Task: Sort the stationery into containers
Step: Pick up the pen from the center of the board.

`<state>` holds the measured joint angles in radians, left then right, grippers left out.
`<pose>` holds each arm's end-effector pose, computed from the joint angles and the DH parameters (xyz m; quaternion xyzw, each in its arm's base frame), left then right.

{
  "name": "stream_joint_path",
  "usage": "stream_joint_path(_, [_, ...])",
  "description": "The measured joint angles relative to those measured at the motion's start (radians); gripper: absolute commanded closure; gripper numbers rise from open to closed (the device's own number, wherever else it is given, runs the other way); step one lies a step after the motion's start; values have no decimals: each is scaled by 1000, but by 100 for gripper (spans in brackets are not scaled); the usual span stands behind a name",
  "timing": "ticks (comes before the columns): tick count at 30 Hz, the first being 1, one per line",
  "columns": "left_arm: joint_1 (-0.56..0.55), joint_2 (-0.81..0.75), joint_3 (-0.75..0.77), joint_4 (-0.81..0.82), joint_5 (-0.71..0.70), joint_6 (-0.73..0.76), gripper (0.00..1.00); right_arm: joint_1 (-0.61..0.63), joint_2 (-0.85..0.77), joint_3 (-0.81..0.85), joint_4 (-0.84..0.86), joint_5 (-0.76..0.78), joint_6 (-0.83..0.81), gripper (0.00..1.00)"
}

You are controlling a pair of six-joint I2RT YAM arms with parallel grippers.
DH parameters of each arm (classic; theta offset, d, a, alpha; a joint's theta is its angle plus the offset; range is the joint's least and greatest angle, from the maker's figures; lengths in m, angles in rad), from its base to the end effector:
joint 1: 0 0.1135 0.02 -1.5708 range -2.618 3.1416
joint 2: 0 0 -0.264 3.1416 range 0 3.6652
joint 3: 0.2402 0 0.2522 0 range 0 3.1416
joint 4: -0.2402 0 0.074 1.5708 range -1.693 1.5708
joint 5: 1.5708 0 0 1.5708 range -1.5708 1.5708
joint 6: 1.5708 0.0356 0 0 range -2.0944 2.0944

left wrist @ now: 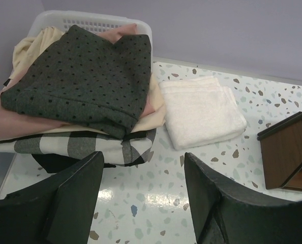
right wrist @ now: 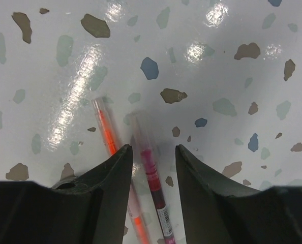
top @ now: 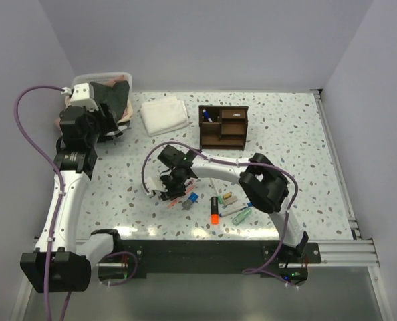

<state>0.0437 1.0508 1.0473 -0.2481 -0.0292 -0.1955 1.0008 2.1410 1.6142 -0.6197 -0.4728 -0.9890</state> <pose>0.2399 0.0115 0.3745 -0.1032 0.7834 -0.0350 0.6118 0.2281 0.3859 0.1681 -0.8240 0.4762 0.2302 0.2034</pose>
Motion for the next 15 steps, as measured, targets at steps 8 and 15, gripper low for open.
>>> stream_joint_path(8, [2,-2,-20,15,41,-15,31,0,7,-29,33,25,-6,75])
stream_joint_path(15, [3,-2,-25,28,79,-31,26,5,-8,-52,63,38,-47,100])
